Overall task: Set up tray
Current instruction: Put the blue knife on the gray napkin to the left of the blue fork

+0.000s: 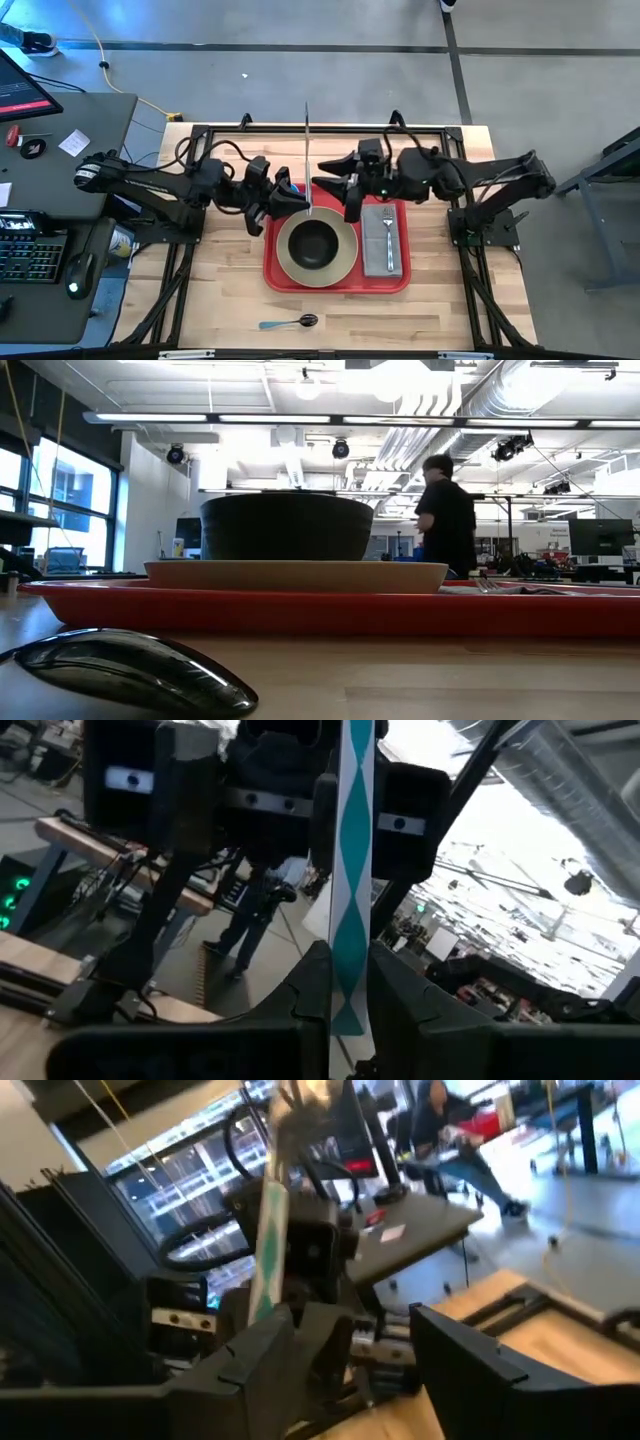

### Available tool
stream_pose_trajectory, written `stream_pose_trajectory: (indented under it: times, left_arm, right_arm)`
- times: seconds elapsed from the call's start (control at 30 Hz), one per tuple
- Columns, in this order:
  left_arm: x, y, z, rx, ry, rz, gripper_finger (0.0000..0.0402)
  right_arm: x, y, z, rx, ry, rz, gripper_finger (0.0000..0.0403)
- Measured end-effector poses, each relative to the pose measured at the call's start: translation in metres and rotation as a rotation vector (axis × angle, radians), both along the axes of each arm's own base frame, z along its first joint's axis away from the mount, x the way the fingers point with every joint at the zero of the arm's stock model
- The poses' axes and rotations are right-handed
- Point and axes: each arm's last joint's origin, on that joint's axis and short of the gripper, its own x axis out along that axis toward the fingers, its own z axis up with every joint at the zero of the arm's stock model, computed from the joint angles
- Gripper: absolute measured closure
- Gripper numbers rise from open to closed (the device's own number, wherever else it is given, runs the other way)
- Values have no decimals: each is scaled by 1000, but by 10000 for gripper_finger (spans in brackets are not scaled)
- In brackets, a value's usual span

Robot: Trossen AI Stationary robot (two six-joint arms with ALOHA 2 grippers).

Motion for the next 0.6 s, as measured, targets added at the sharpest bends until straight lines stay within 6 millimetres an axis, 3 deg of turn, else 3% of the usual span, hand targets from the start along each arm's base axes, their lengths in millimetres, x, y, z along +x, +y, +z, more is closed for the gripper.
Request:
stream_pose_trajectory:
  times: [0.23,0.6]
  left_arm:
    - [0,0,-2,28,18,27,323]
    - [0,1,-2,40,21,57,321]
  right_arm:
    - [2,1,-2,64,-8,10,171]
    - [2,7,-3,91,1,98,172]
